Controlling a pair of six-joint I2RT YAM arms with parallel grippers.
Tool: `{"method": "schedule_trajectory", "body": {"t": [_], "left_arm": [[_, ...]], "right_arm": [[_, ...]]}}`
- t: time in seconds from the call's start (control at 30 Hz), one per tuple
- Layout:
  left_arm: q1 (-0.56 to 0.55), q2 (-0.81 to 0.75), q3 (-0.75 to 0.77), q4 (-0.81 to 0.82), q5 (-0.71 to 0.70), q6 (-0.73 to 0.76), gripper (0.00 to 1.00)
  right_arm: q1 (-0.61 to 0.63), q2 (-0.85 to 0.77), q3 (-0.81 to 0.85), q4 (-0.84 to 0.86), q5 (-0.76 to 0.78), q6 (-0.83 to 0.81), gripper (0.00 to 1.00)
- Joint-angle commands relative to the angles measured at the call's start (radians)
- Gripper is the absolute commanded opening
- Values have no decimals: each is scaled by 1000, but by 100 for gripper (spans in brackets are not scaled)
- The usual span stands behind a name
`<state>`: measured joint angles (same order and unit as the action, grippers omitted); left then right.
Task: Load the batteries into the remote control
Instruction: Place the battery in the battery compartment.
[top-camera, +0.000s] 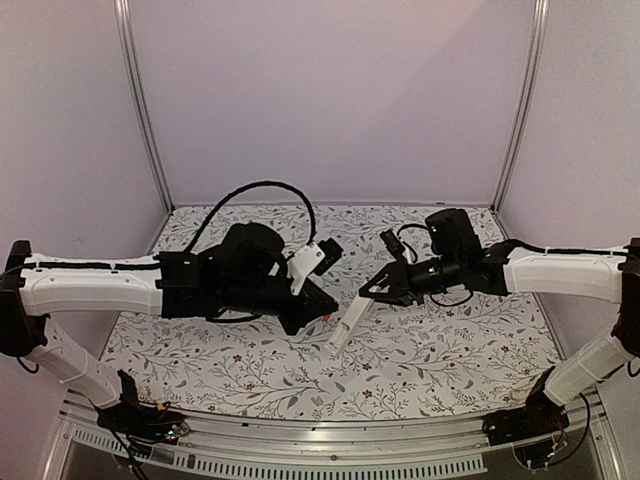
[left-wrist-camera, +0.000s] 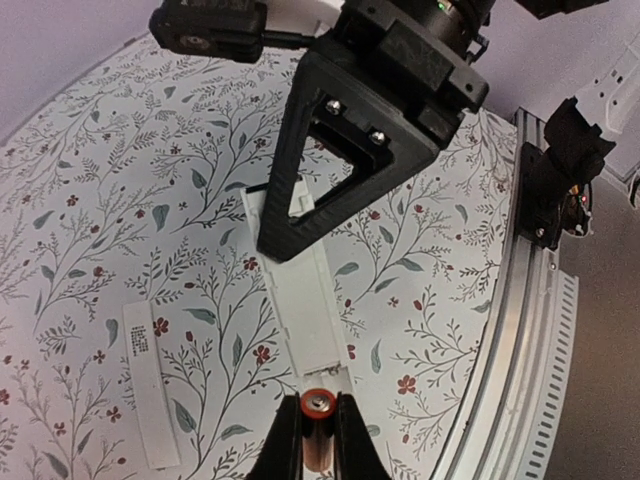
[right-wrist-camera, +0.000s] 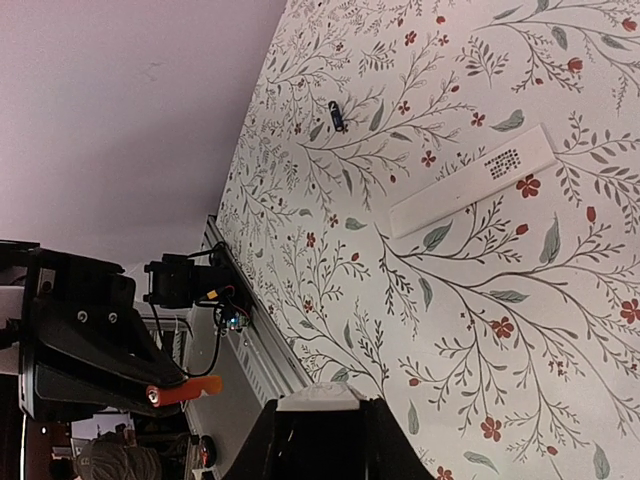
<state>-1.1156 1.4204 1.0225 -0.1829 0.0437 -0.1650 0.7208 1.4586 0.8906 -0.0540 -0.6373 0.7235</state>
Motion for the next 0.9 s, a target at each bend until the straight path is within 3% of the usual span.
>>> {"method": "schedule_trajectory", "body": {"t": [0.0,0.87], "left_arm": [[-30,48,9,57,-25,7,0],[-62,100,-53,130,-76,2,0]], "right_arm": [[16,-2,25,6,13,25,0],[15,-88,27,19,6,67,0]]}}
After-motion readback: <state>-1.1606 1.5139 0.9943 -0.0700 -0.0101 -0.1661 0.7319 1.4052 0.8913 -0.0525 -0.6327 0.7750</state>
